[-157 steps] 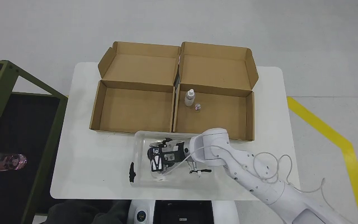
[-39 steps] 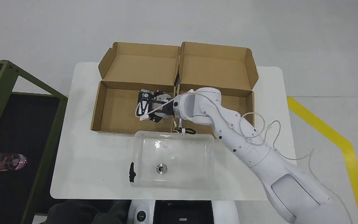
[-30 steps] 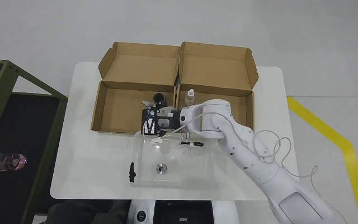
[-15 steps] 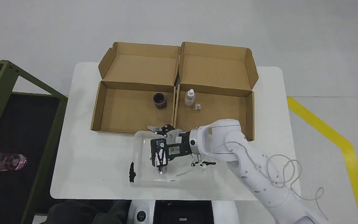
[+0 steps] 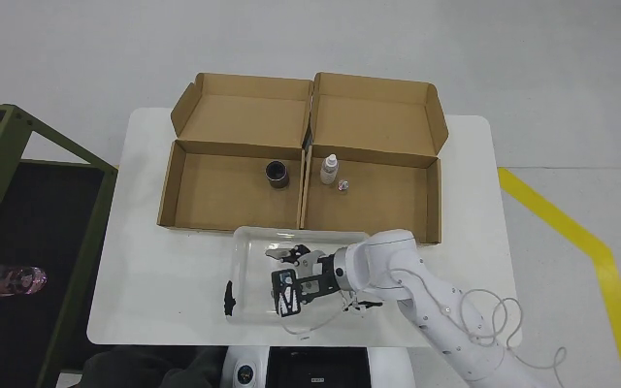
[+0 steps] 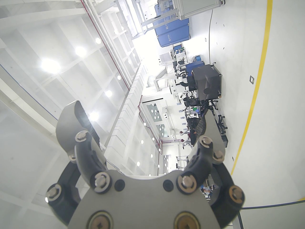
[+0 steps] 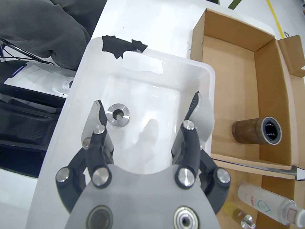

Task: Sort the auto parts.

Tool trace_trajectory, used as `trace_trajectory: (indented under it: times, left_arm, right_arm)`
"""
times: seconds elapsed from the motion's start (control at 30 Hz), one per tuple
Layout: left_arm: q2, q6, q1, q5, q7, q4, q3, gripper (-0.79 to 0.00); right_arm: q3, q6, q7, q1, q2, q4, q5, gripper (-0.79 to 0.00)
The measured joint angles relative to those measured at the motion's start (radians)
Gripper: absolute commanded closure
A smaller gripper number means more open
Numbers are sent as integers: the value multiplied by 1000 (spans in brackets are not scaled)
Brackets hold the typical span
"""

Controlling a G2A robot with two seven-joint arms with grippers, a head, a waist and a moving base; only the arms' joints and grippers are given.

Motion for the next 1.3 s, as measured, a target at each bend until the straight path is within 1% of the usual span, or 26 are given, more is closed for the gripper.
trace_trajectory:
  times: [0.17, 0.53, 0.93, 1.03, 1.1, 1.2, 1.3]
  left_arm:
    - [0, 0, 0, 0, 0, 0, 0, -785]
    - [0, 0, 0, 0, 0, 0, 0, -785]
    - [0, 0, 0, 0, 0, 0, 0, -785]
    - [0, 0, 0, 0, 0, 0, 0, -785]
    - [0, 0, 0, 0, 0, 0, 0, -785]
    - [0, 0, 0, 0, 0, 0, 0, -785]
    - [0, 0, 0, 0, 0, 0, 0, -785]
  right_arm:
    - [-31, 1, -24, -2, 1, 34, -22, -616]
    - [-91, 20, -62, 25, -2, 103, -70, -613]
    - [-141, 34, -73, 61, -9, 176, -92, -542]
    - [-153, 39, -71, 67, -11, 188, -97, -511]
    - [-164, 41, -70, 72, -13, 197, -103, -400]
    - [-177, 43, -71, 77, -15, 209, -106, -354]
    - [-185, 43, -73, 82, -17, 217, -106, -280]
